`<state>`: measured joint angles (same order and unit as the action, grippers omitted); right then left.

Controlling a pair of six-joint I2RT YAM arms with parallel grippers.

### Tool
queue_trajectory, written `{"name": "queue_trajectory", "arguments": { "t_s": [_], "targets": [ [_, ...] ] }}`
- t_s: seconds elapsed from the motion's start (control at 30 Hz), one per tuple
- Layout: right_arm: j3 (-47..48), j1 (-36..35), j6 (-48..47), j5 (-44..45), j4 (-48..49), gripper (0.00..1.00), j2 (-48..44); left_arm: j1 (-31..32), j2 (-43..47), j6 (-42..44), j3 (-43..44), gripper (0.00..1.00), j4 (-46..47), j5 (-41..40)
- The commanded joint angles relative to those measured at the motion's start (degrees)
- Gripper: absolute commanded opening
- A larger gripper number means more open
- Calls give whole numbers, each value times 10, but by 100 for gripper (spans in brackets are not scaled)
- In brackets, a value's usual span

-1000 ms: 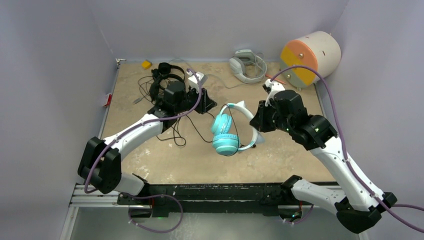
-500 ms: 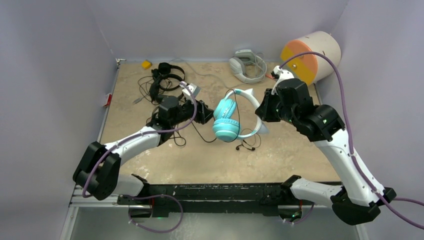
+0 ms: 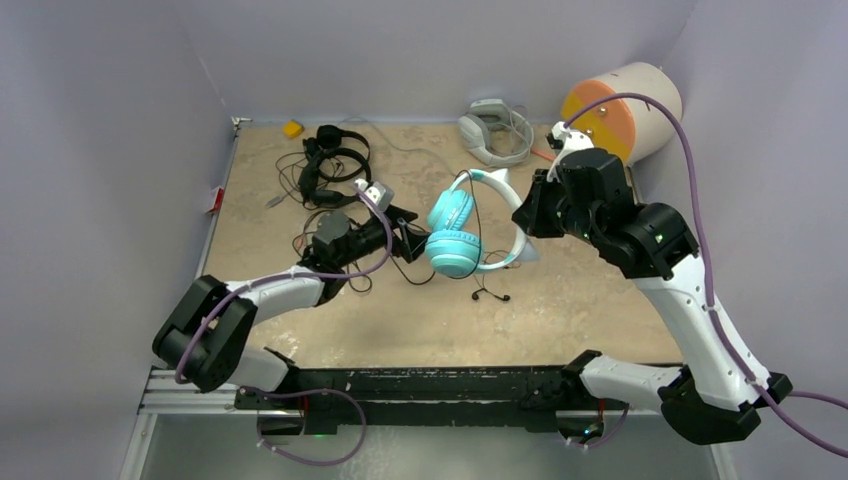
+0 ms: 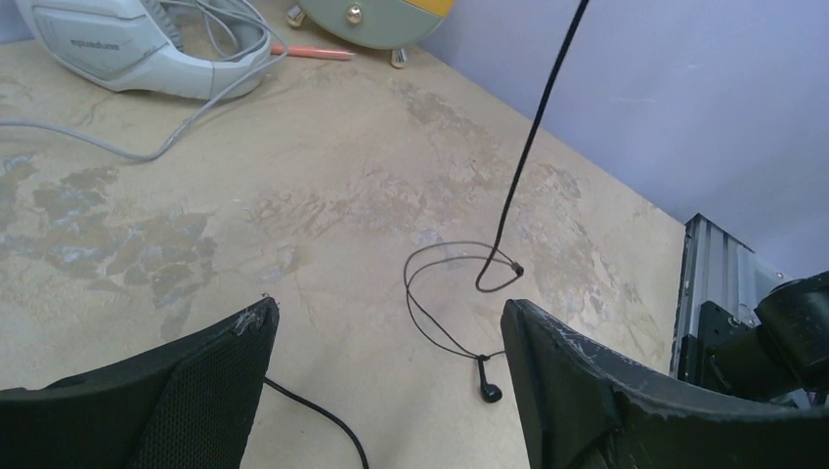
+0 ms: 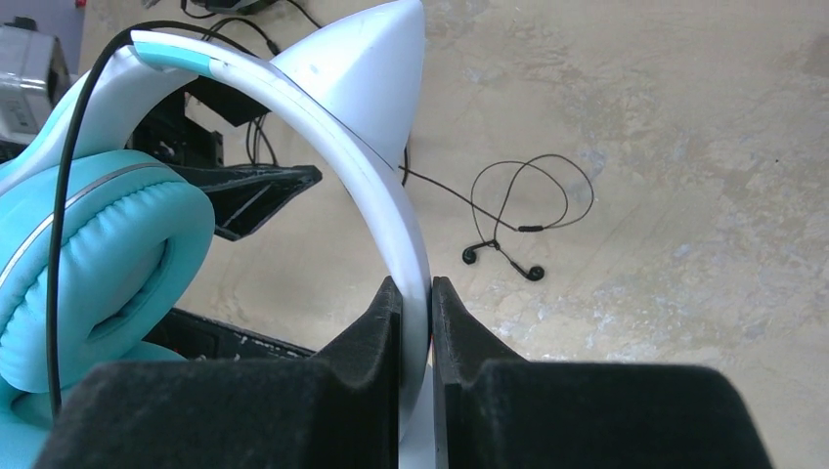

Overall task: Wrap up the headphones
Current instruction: Wrap the headphones cable around the headphones.

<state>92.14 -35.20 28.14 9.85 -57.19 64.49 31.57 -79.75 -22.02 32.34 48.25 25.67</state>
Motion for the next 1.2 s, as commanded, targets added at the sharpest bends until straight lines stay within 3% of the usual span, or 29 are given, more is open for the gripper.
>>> {"name": "queue_trajectory", "arguments": {
  "t_s": [0.0,0.3,0.6,0.67,0.8,0.83,0.9,1.17],
  "targets": [
    [37,0,19,5,22,0,-6,14,-33,-6,19,83,73,26],
    [57,0,21,5,18,0,6,71,-98,19,74,81,86,10],
    [68,0,23,2,16,0,7,75,-161,-13,115,77,105,-81],
    [71,0,24,1,16,0,7,75,-171,-15,121,70,113,-93],
    [76,0,25,2,12,0,6,75,-191,-17,134,41,128,-95],
    [76,0,26,4,10,0,6,75,-194,-15,139,31,125,-93],
    [76,0,30,12,6,0,6,75,-200,-7,147,0,112,-91],
    [67,0,79,81,9,0,1,75,-203,-22,123,0,110,-74]
  ]
}}
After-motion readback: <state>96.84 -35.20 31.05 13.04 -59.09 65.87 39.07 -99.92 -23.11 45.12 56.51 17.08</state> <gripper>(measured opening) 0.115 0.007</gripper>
